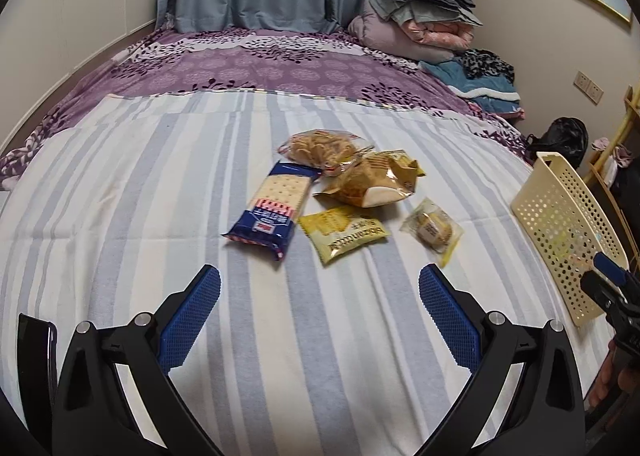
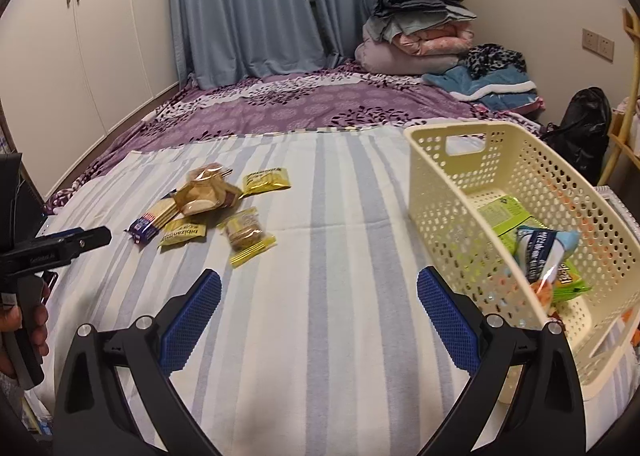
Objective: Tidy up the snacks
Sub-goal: 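Move both open grippers back over the snack pile, then grasp the blue cracker pack with the left gripper while the right gripper grasps the tan bread bag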
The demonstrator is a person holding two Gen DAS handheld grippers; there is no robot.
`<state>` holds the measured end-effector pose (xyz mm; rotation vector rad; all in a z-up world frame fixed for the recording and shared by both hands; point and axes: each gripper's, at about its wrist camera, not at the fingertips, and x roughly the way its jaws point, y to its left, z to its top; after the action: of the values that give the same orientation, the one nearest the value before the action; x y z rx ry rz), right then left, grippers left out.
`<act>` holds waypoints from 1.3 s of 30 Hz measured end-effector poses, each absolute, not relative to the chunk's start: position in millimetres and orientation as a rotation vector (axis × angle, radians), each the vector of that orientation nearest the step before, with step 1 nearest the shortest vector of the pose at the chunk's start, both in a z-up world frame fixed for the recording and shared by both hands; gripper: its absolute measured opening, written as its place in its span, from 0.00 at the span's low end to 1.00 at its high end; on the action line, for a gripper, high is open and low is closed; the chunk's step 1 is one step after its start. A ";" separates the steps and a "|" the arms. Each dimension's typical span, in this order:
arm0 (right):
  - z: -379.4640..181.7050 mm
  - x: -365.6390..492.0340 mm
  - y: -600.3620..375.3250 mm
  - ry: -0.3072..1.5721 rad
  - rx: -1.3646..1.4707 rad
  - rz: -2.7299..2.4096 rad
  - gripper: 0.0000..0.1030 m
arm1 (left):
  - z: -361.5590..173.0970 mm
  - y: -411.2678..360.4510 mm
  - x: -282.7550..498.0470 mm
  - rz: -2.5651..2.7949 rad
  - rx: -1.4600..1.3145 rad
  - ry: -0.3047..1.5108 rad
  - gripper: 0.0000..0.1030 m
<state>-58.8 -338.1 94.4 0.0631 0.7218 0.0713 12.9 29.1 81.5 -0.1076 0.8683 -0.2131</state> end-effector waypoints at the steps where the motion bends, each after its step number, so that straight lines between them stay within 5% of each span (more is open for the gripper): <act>1: 93.5 -57.7 -337.0 0.725 0.061 0.076 0.95 | 80.8 30.4 14.4 -0.207 -0.109 0.869 0.98; 31: 57.5 -25.9 -299.2 0.840 0.034 0.161 0.95 | 28.5 35.4 120.0 -0.193 -0.025 0.931 0.98; 39: 47.2 -17.6 -295.2 0.866 0.041 0.167 0.95 | 17.7 32.1 137.5 -0.216 -0.011 0.955 0.78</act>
<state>-17.6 -295.2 47.2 0.0412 0.8658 0.1674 137.5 32.1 17.7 -0.0106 0.9546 -0.2158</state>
